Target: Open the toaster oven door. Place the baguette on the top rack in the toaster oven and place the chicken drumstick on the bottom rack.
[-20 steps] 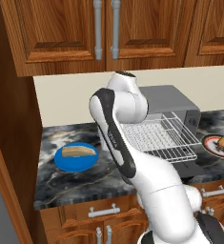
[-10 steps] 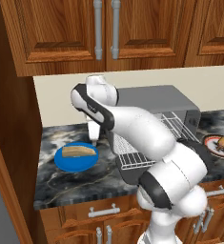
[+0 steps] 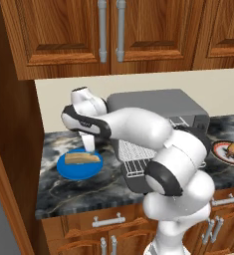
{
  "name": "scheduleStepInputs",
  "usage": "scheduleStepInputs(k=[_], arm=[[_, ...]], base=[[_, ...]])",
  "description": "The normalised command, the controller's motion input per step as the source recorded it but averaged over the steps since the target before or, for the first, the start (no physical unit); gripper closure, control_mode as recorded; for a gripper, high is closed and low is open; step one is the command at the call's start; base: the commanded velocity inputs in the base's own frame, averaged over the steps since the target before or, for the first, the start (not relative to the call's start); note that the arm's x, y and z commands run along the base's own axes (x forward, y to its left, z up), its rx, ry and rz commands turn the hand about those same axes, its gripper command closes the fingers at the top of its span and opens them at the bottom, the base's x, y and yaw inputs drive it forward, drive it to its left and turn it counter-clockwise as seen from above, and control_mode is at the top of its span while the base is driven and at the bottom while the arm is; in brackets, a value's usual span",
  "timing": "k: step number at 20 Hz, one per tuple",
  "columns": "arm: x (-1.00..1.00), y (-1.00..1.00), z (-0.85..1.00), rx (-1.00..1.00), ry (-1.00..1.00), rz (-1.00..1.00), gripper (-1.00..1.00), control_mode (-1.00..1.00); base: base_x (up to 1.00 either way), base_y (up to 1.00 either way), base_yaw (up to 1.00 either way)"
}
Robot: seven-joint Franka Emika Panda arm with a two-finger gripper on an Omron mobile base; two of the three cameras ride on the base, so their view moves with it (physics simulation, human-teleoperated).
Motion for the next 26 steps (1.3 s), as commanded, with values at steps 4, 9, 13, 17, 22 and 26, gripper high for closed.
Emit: scheduleStepInputs(k=[4, 9, 13, 17, 22, 26], arm=[[0.04, 0.0, -0.26, -0.01, -0.26, 0.02, -1.0, -1.0], [0.02, 0.0, -0.18, 0.0, -0.18, 0.0, -1.0, -1.0], [0.04, 0.03, -0.17, 0.0, -0.13, 0.0, -1.0, -1.0], [0.26, 0.01, -0.29, 0.0, -0.07, 0.0, -1.0, -1.0], [0.42, 0.0, -0.22, 0.0, -0.03, 0.0, -1.0, -1.0], [0.41, 0.21, -0.12, 0.0, -0.03, 0.0, -1.0, -1.0]], base=[[0.0, 0.0, 0.0], [0.0, 0.0, 0.0], [0.0, 0.0, 0.0], [0.0, 0.0, 0.0], [0.0, 0.0, 0.0], [0.0, 0.0, 0.0]])
